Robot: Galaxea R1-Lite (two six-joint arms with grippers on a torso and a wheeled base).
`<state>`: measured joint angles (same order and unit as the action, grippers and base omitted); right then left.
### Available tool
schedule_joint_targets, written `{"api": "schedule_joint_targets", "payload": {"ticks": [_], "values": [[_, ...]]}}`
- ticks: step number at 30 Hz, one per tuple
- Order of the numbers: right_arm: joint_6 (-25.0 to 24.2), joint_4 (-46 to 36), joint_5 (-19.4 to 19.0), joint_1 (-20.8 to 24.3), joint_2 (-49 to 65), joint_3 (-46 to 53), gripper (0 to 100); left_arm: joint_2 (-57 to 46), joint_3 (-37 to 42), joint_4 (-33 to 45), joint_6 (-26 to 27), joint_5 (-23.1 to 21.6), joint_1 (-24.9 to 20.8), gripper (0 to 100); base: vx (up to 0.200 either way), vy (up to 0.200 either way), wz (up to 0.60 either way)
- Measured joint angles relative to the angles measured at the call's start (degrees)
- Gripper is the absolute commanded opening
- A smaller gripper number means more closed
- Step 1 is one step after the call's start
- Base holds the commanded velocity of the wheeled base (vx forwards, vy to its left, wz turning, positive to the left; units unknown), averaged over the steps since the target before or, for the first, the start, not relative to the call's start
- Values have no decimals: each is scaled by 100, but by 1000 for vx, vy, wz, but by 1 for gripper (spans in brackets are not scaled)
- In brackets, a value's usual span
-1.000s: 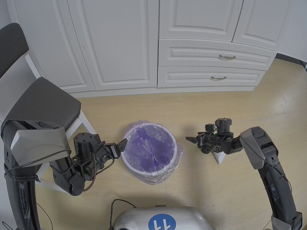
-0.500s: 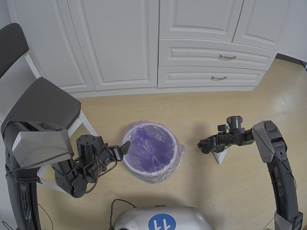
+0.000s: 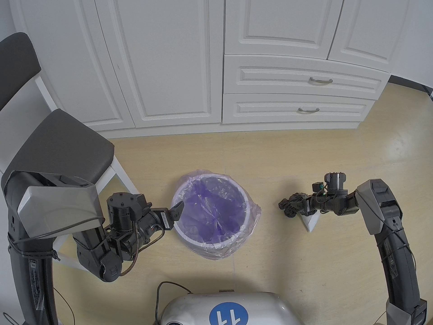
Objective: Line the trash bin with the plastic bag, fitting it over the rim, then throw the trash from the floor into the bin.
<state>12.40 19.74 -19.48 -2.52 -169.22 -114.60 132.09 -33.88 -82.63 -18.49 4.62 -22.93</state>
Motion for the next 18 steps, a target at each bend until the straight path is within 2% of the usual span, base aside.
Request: {"api": "schedule_joint_targets", "payload": {"ticks": [5,11,12,18], "values": [[299,293,121,-50,-251,0,100,9,174,-461,233,2,-2,100,0,0,0],[344,352,174,-12,-411,2,100,9,273,-496,293,2,-24,100,0,0,0],[344,368,176,-30,-424,2,0,5,277,-503,295,2,-27,100,0,0,0],[344,550,172,18,-471,0,0,-39,306,-501,300,2,-27,100,0,0,0]]}}
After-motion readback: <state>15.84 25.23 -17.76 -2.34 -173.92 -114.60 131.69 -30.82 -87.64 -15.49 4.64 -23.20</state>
